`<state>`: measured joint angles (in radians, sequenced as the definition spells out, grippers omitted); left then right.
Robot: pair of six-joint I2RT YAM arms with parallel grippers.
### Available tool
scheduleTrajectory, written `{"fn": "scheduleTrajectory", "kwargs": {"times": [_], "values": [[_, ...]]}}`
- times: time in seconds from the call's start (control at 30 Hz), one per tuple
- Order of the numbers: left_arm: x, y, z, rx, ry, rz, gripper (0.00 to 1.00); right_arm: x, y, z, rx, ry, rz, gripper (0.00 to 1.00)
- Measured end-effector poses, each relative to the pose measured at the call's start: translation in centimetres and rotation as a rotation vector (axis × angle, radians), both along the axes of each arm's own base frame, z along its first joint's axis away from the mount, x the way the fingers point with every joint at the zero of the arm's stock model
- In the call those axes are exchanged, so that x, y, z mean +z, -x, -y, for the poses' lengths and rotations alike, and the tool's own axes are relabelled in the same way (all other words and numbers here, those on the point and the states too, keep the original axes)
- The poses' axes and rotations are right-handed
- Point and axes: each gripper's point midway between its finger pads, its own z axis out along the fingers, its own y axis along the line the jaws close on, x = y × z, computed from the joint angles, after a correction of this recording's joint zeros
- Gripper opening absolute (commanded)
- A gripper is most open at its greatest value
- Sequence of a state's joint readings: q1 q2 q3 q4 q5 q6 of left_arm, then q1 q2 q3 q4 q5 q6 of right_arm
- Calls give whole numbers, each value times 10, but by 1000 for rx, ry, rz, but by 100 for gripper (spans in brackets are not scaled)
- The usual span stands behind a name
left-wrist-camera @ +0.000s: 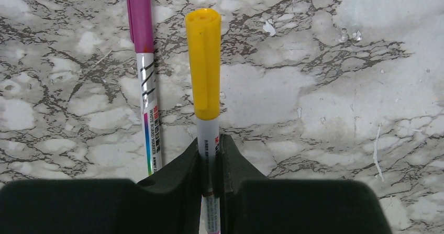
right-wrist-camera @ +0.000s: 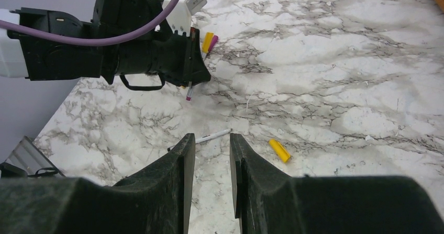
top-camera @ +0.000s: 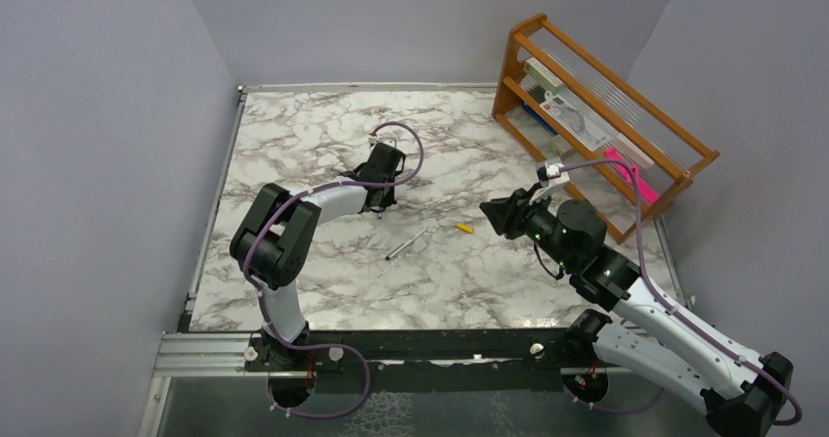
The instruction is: Insert the pens into the pen caps
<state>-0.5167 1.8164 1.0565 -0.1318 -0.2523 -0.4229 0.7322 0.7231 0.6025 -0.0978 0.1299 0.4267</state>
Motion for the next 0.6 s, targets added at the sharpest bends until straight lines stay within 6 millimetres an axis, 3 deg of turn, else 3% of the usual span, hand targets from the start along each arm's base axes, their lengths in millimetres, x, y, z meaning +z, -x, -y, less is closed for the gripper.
{"fn": "scheduleTrajectory", "kwargs": {"times": [0.17,0.6], "values": [[1,-3,-1,-2,-4,9,24,-4,0,-2,4,2,-15,30],[2,-4,-2,-2,-4,17,27,-7,0,-4,13,2,-27,30]]}}
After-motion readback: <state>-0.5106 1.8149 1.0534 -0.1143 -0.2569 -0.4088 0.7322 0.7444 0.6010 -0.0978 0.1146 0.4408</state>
